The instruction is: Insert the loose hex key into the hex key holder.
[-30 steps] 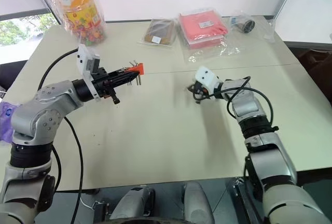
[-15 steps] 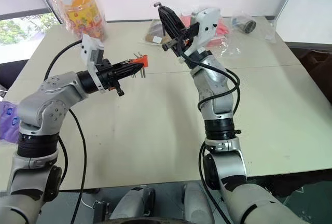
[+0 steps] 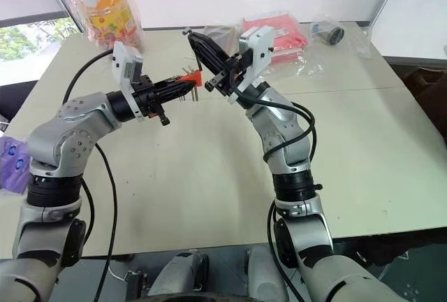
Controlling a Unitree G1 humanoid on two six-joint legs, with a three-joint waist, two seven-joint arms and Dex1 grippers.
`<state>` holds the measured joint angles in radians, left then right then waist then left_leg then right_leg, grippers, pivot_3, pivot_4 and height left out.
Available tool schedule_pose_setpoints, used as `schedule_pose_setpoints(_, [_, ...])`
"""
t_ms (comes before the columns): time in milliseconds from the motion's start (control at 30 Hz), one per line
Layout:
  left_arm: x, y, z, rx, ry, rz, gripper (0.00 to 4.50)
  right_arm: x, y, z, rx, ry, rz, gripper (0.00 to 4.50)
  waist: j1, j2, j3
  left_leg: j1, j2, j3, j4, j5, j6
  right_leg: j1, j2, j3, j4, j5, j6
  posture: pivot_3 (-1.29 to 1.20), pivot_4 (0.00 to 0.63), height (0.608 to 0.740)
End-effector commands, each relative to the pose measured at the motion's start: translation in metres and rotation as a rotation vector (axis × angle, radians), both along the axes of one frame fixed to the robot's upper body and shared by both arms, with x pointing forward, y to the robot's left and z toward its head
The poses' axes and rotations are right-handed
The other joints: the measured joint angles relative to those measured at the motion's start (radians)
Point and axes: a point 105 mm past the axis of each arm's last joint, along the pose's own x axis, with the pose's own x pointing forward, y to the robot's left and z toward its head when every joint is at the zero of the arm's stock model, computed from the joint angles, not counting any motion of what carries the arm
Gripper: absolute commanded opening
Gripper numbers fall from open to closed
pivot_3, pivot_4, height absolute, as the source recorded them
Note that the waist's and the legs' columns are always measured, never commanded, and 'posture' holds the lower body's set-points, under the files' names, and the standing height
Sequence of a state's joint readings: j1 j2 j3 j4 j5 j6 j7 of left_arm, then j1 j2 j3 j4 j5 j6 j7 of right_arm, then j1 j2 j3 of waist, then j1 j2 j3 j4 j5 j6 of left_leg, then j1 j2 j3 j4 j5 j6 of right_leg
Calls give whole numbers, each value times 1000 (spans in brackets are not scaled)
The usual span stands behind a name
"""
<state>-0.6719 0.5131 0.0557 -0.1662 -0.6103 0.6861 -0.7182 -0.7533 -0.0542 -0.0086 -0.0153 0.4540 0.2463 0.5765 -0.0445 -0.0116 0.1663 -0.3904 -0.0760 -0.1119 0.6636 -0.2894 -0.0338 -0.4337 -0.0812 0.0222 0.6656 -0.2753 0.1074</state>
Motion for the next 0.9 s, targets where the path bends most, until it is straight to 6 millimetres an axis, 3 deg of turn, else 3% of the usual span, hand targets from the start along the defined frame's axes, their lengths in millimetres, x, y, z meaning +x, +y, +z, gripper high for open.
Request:
schedule_pose_setpoints(33, [-5, -1, 14, -1, -69, -9, 0, -7, 1, 11, 15, -54, 4, 37, 0, 0, 0, 0, 0, 0, 0, 0, 0, 0, 0, 0, 0, 0, 0, 0, 150, 740])
schedule_pose_setpoints(900, [-6, -4, 14, -6, -75, -19, 0, 3, 9, 8, 19, -61, -42, 37, 0, 0, 0, 0, 0, 0, 0, 0, 0, 0, 0, 0, 0, 0, 0, 0, 150, 740])
